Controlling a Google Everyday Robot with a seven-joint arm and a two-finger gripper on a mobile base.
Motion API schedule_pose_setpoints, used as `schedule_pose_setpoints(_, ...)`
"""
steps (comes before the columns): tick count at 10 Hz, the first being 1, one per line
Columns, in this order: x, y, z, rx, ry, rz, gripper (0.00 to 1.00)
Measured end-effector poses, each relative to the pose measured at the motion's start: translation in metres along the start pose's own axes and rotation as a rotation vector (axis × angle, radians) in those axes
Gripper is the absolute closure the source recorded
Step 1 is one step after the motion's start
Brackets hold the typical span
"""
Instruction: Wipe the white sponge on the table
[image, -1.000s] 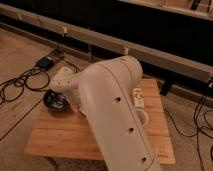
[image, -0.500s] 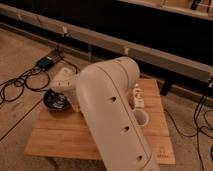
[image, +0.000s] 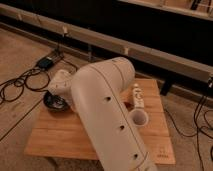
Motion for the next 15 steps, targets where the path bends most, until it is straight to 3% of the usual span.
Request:
schedule_pose_setpoints(4,0.001,-0.003,0.006,0.032,0.006,0.008,0.35)
schedule_pose_setpoints(11,0.007,-0.003,0.008,0.051,0.029,0.023,0.97)
schedule_pose_setpoints(15,0.020,-0.002,0.008,0.037,0.064,0.015,1.00)
